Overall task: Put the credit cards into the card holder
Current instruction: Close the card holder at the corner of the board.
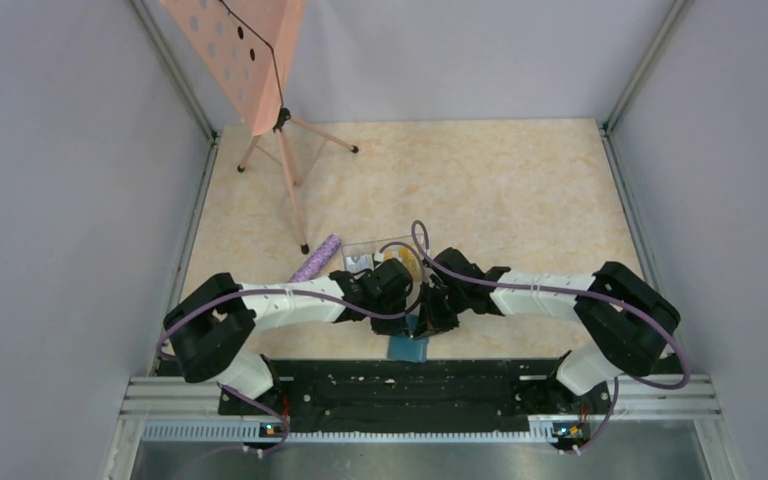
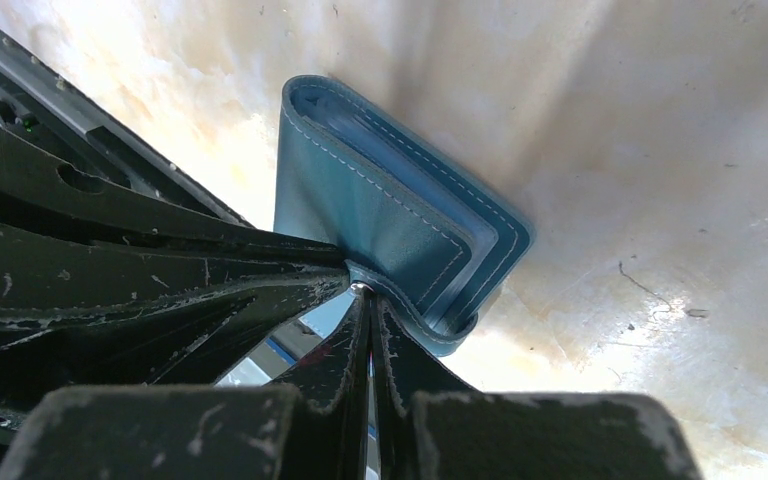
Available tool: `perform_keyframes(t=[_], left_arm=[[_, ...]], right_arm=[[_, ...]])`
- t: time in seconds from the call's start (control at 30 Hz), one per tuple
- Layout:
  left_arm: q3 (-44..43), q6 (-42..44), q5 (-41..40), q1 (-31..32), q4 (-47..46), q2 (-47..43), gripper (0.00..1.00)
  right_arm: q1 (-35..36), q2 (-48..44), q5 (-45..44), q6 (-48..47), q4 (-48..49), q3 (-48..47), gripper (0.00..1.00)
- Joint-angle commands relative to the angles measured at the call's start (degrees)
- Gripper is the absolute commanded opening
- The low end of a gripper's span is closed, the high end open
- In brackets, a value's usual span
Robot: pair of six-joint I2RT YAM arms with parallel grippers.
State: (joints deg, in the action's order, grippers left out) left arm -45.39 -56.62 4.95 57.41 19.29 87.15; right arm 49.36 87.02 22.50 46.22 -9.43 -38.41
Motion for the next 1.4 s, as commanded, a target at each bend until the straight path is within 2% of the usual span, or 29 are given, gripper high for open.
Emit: perform_keyframes(t=[0.0,0.4,0.77,0.93,1.0,1.17,1.37], left_arm=[[-0.94,1.15,0.66,0.19,-1.70,0.43,0.00],[-0.60,0.05,0.02,0.25,-2.78,-5.29,0.00],[-0.69,-0.14,-0.17,0.25,-1.78,-4.77,0.00],[-0.48,-0.70,-0.78,0.25,-1.46,-4.97,0.27],[0.12,-1.05,-0.25,0.12,-2.93,-4.98,0.32],[1.81,-2.04,2.30,0.01,-6.80,-3.13,0.31],[2.45,-2.61,3.63,0.07,-9.16,-1.10,0.22]], right_arm=[[1.26,1.51,-5.67,-1.58,-4.17,0.04,0.00],[1.19,-7.37,-7.44,0.09,-4.54,-0.26,0.00],[1.22,-6.54,-6.25,0.05,-3.67,-0.32,0.00],[1.20,-6.48,-6.24,0.01,-3.71,-0.04,0.00],[1.17,-6.52,-6.33,-0.03,-3.72,0.08,0.00],[1.20,-6.52,-6.37,-0.04,-3.82,0.31,0.00],[1.22,-6.55,-6.42,-0.08,-3.85,0.53,0.00]])
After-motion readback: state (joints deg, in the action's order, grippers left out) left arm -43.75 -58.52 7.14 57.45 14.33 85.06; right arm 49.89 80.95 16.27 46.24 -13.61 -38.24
